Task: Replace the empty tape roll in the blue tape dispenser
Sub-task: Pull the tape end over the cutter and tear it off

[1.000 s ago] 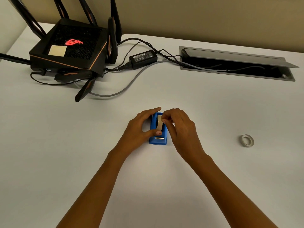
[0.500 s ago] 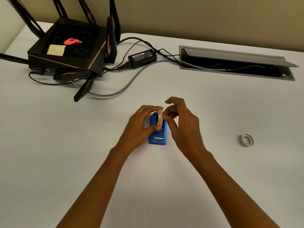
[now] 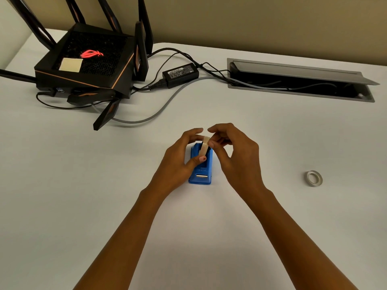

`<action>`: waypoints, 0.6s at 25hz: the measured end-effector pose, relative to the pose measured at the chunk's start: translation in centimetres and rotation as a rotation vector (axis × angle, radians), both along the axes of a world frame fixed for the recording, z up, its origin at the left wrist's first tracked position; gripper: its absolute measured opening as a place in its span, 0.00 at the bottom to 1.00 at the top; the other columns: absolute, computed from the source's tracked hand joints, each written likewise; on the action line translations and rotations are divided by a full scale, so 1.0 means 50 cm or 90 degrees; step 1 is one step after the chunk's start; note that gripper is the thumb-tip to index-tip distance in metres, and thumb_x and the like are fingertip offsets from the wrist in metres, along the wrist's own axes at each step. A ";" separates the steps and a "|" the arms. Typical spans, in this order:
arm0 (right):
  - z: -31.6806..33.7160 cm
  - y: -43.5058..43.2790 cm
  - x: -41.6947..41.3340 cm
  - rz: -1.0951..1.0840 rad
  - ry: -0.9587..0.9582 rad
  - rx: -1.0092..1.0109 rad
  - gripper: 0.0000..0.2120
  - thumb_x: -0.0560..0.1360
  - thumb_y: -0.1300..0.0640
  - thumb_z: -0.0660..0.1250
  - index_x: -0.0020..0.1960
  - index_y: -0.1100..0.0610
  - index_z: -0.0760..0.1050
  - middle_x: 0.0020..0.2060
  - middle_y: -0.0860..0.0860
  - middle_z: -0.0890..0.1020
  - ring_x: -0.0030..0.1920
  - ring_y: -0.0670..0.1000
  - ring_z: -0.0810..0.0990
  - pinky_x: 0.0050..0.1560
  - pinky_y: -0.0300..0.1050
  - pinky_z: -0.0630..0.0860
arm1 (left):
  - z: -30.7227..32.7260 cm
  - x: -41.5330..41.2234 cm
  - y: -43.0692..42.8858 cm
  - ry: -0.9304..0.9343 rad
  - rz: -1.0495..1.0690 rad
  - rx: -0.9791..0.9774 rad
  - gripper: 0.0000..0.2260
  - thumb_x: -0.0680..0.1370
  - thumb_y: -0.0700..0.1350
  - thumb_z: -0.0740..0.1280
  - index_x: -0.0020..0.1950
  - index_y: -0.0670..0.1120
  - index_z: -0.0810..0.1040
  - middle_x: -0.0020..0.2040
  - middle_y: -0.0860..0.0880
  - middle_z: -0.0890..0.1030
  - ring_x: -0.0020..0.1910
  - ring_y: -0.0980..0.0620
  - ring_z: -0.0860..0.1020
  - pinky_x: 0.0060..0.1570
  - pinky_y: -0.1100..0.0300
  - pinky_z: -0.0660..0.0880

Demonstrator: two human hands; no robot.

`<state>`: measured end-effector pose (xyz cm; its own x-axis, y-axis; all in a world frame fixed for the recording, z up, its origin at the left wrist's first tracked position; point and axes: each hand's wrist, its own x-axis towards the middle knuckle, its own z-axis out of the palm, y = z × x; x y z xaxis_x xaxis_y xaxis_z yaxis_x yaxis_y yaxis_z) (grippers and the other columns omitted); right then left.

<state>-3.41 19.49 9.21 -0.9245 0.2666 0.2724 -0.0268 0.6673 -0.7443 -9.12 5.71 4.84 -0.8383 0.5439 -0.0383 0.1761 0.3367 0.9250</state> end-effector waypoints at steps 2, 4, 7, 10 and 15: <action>0.005 0.001 -0.001 0.003 0.020 -0.016 0.09 0.75 0.64 0.69 0.54 0.61 0.76 0.43 0.54 0.83 0.42 0.46 0.78 0.48 0.24 0.71 | 0.004 0.006 0.002 0.003 0.005 -0.005 0.23 0.70 0.56 0.66 0.63 0.54 0.67 0.61 0.57 0.74 0.58 0.57 0.73 0.54 0.74 0.68; 0.009 -0.002 -0.002 0.010 0.031 -0.023 0.09 0.74 0.64 0.69 0.55 0.60 0.76 0.43 0.53 0.83 0.42 0.46 0.79 0.48 0.26 0.73 | 0.010 0.014 0.007 0.016 0.030 -0.013 0.25 0.68 0.59 0.65 0.62 0.54 0.68 0.60 0.58 0.74 0.57 0.59 0.72 0.54 0.75 0.65; 0.013 -0.005 -0.001 0.018 0.049 -0.022 0.10 0.74 0.64 0.70 0.55 0.60 0.76 0.43 0.52 0.82 0.43 0.46 0.80 0.48 0.28 0.74 | 0.012 0.015 0.014 0.043 0.077 -0.005 0.20 0.70 0.55 0.67 0.59 0.50 0.73 0.58 0.53 0.78 0.55 0.55 0.75 0.55 0.69 0.70; 0.015 -0.003 -0.002 0.014 0.064 -0.002 0.12 0.73 0.64 0.70 0.56 0.61 0.75 0.44 0.53 0.83 0.43 0.46 0.80 0.50 0.24 0.73 | 0.014 0.006 0.008 0.062 0.123 -0.018 0.16 0.73 0.49 0.66 0.59 0.45 0.75 0.58 0.46 0.79 0.55 0.50 0.76 0.57 0.59 0.74; 0.010 0.014 0.002 -0.067 0.089 -0.002 0.15 0.74 0.65 0.69 0.59 0.62 0.73 0.53 0.55 0.81 0.45 0.46 0.81 0.49 0.27 0.74 | 0.017 -0.005 0.003 0.058 0.111 0.003 0.12 0.76 0.46 0.64 0.58 0.50 0.74 0.55 0.53 0.78 0.52 0.58 0.75 0.52 0.76 0.69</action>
<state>-3.34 20.17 9.70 -0.8449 0.3607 0.3950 -0.0601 0.6697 -0.7402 -9.39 5.84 5.69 -0.9195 0.3906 0.0438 0.1982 0.3646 0.9098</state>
